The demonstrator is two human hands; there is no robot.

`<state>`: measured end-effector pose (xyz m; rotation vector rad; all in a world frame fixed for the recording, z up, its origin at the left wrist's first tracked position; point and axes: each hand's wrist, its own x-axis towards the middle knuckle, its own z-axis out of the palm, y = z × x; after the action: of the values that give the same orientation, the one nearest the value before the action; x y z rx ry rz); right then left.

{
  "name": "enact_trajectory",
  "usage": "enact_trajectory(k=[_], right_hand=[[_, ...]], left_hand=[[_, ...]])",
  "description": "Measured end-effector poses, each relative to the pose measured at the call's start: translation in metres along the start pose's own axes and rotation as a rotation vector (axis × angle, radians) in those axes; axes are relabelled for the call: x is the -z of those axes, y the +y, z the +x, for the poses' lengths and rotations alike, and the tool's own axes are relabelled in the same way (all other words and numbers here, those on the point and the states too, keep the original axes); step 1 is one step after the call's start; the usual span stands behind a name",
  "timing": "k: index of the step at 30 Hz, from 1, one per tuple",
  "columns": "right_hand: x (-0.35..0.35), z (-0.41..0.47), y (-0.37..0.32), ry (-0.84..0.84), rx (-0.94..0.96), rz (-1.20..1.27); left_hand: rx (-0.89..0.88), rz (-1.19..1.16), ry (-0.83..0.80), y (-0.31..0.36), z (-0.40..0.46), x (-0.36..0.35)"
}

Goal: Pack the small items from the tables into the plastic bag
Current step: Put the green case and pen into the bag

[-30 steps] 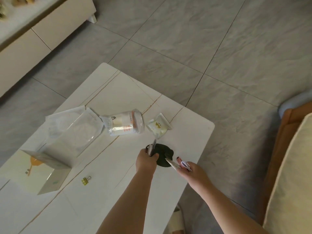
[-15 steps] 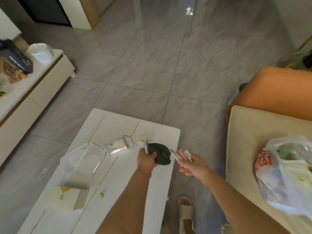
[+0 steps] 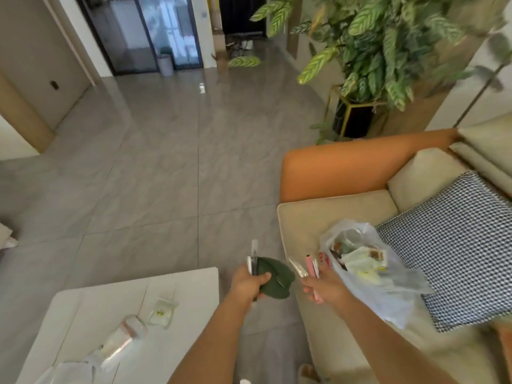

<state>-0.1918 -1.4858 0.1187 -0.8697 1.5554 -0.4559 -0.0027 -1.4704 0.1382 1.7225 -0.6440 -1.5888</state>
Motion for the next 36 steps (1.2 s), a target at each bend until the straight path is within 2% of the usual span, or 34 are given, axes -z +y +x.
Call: enact_trajectory(k=[5, 10, 15, 19, 23, 29, 36], right_hand=[[0.091, 0.012, 0.004, 0.160, -0.030, 0.012], [0.171, 0.042, 0.030, 0.270, -0.205, 0.078], [0.221, 0.073, 0.060, 0.376, -0.281, -0.110], [0.240, 0.097, 0.064, 0.369, -0.301, -0.156], [0.255, 0.125, 0.060, 0.313, -0.243, -0.241], [0.262, 0.152, 0.060, 0.206, -0.232, -0.116], [0.265, 0.160, 0.076, 0.190, -0.237, -0.220]], left_hand=[[-0.011, 0.089, -0.118, 0.018, 0.018, -0.095], [0.020, 0.138, -0.236, 0.019, 0.043, -0.188], [0.146, 0.162, -0.215, 0.013, 0.065, -0.252], [0.203, 0.208, -0.150, 0.014, 0.089, -0.284], [0.254, 0.243, -0.105, 0.010, 0.124, -0.311], [0.304, 0.229, -0.109, -0.004, 0.154, -0.333], [0.323, 0.307, -0.125, -0.013, 0.159, -0.330]])
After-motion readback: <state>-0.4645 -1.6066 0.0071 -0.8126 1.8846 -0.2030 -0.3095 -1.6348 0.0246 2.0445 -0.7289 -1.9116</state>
